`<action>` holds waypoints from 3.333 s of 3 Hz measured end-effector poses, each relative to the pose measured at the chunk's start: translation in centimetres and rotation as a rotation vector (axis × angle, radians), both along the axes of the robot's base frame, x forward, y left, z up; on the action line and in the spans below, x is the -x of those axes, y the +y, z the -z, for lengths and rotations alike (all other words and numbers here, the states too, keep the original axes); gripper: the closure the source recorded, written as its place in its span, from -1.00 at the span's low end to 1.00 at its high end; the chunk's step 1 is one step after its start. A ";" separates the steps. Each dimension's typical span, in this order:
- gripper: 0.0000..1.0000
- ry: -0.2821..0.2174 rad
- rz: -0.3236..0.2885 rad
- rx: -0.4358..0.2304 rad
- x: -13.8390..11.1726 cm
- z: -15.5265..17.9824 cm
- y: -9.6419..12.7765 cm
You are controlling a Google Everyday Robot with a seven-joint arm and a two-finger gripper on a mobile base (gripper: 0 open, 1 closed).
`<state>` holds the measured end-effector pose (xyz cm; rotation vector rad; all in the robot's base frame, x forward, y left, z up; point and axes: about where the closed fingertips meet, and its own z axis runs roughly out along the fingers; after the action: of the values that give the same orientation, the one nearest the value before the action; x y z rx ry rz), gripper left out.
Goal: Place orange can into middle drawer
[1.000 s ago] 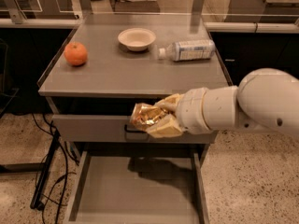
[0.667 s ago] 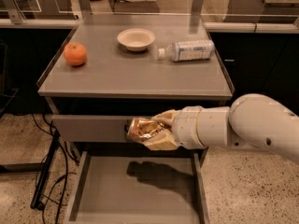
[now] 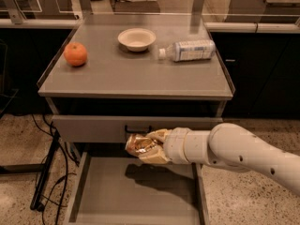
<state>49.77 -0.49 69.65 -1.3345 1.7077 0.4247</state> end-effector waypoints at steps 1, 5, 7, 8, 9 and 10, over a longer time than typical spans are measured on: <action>1.00 0.001 0.000 0.000 0.0 0.0 0.0; 1.00 0.189 0.033 -0.089 -0.2 15.7 1.3; 1.00 0.252 0.052 -0.114 -0.4 23.5 1.7; 1.00 0.278 0.052 -0.087 -0.9 27.4 1.9; 1.00 0.307 0.050 -0.060 -1.2 30.4 2.2; 1.00 0.324 0.047 -0.048 -1.1 31.9 2.5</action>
Offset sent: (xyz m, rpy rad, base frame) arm 0.0034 0.0045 -0.0556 0.0526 0.1061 -0.0265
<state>50.89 1.97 37.80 -1.2382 1.9751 0.6803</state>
